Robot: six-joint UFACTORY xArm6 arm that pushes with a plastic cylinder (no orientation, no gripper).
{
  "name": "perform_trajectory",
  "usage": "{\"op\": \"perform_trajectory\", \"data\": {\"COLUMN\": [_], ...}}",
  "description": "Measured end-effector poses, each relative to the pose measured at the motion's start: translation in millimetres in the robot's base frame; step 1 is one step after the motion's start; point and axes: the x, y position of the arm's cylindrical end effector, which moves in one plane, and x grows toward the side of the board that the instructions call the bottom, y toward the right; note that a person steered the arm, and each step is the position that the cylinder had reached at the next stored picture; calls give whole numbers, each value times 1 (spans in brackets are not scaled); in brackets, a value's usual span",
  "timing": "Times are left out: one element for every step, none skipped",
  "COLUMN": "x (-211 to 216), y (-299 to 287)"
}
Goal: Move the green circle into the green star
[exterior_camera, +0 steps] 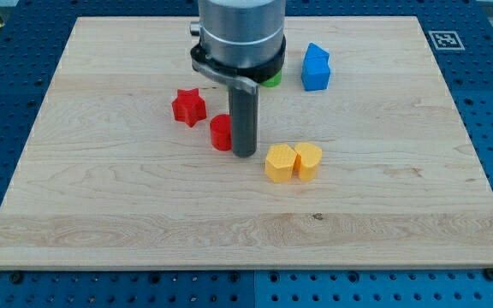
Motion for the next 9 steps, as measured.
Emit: {"op": "perform_trajectory", "data": {"x": [-10,-9,-17,-19,-16,-16,-16,-18,-24], "y": [0,-20,-46,-48,-23,-15,-7,14,34]}}
